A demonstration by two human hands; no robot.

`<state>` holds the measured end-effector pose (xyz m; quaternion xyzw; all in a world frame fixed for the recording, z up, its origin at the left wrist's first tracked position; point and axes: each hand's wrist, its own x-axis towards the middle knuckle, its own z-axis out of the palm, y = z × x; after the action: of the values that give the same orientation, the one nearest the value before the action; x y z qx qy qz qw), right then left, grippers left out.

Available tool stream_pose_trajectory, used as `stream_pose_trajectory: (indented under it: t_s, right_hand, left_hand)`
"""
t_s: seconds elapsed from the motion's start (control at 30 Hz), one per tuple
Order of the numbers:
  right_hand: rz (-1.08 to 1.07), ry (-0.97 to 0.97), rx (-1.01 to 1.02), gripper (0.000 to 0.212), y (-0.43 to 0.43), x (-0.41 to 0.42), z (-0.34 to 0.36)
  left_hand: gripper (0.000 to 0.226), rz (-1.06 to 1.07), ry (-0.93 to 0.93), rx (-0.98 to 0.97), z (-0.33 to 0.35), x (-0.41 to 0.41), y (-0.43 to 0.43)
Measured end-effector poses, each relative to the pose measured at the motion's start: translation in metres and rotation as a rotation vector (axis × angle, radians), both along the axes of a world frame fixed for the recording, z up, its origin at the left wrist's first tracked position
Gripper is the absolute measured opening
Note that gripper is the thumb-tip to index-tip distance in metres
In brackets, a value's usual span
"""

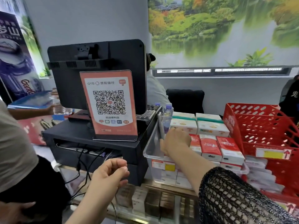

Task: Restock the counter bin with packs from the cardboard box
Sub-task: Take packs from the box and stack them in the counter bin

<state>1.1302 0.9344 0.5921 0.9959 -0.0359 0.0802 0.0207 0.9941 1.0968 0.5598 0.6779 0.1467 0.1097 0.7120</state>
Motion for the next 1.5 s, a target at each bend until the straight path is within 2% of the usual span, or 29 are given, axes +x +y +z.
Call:
stream_pose_trajectory:
  t_s: [0.13, 0.3, 0.37, 0.47, 0.57, 0.63, 0.7, 0.9, 1.07, 1.17, 1.37, 1.5]
  right_hand:
    - [0.030, -0.088, 0.084, 0.065, 0.001, -0.003, 0.002]
    - [0.143, -0.224, 0.365, 0.055, 0.010, -0.020, 0.015]
    - [0.173, -0.260, 0.574, 0.045, 0.017, -0.026, 0.021]
    - [0.229, -0.263, 1.011, 0.020, 0.025, -0.036, 0.030]
    - [0.243, -0.273, 1.320, 0.014, 0.030, -0.052, 0.036]
    - [0.246, -0.288, 1.443, 0.015, 0.031, -0.066, 0.036]
    - [0.258, -0.295, 1.482, 0.017, 0.030, -0.081, 0.034]
    - [0.348, -0.261, 1.434, 0.021, 0.017, -0.130, 0.020]
    - [0.415, -0.204, 1.508, 0.010, 0.002, -0.177, -0.001]
    - [0.433, -0.180, 1.465, 0.007, -0.007, -0.204, -0.025]
    - [0.406, -0.059, 1.469, 0.015, 0.003, -0.247, -0.107]
    - [0.370, 0.078, 1.460, 0.003, 0.019, -0.265, -0.195]
  left_hand:
    - [0.011, -0.005, 0.012, 0.016, 0.004, 0.005, 0.000]
    - [0.011, -0.043, -0.027, 0.002, 0.020, 0.018, -0.003]
    - [0.011, -0.057, -0.058, -0.018, 0.028, 0.024, -0.005]
    - [0.010, -0.083, -0.097, -0.019, 0.038, 0.030, -0.008]
    - [0.010, -0.122, -0.125, -0.032, 0.047, 0.029, -0.012]
    - [0.010, -0.141, -0.133, -0.036, 0.051, 0.024, -0.016]
    - [0.010, -0.159, -0.141, -0.034, 0.054, 0.015, -0.020]
    - [0.010, -0.183, -0.105, -0.016, 0.046, -0.028, -0.037]
    - [0.011, -0.159, -0.041, 0.009, 0.020, -0.069, -0.055]
    - [0.012, -0.142, -0.001, -0.016, -0.003, -0.096, -0.064]
    - [0.016, -0.056, 0.159, 0.018, -0.090, -0.137, -0.051]
    - [0.010, 0.013, 0.280, 0.047, -0.170, -0.152, -0.034]
